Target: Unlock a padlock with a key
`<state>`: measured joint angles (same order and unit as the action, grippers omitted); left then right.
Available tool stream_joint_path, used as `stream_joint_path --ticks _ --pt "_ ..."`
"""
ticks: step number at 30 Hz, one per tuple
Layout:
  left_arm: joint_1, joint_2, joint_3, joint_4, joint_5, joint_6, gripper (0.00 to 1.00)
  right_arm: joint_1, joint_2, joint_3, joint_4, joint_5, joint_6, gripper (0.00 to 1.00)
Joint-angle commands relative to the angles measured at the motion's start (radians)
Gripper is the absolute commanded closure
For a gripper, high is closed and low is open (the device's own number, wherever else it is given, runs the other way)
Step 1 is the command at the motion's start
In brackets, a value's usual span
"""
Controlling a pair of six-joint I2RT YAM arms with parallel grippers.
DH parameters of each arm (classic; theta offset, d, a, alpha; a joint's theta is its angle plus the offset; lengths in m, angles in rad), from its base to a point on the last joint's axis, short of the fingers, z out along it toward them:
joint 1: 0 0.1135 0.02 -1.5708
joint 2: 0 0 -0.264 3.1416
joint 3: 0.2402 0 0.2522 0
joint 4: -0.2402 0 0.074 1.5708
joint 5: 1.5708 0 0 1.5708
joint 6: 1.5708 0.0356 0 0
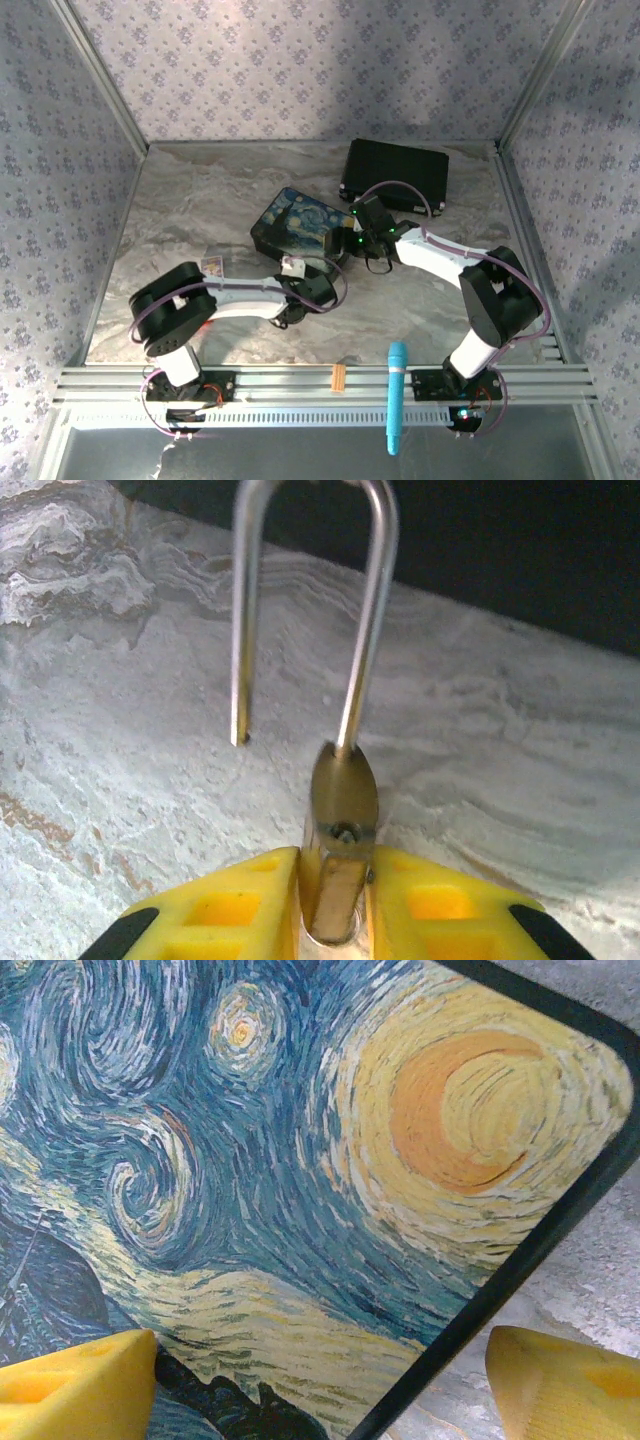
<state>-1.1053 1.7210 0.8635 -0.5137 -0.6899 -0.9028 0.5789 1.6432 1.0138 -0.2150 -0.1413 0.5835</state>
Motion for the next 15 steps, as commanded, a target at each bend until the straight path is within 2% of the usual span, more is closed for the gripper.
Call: stream_joint_path --ticks 1,8,15 --pt "-0.011 0.032 0.011 -0.027 -0.073 0.000 0.79 -0.024 0.043 -0.023 -0.197 0.112 -0.034 0.16" --pt "-0.040 0.093 0.073 -0.076 -0.118 0.010 0.82 -0.031 0.044 -0.016 -0.196 0.111 -0.040 0.15" --pt "-0.090 0.134 0.133 -0.130 -0.154 0.017 0.76 -0.049 0.044 -0.015 -0.196 0.106 -0.055 0.15"
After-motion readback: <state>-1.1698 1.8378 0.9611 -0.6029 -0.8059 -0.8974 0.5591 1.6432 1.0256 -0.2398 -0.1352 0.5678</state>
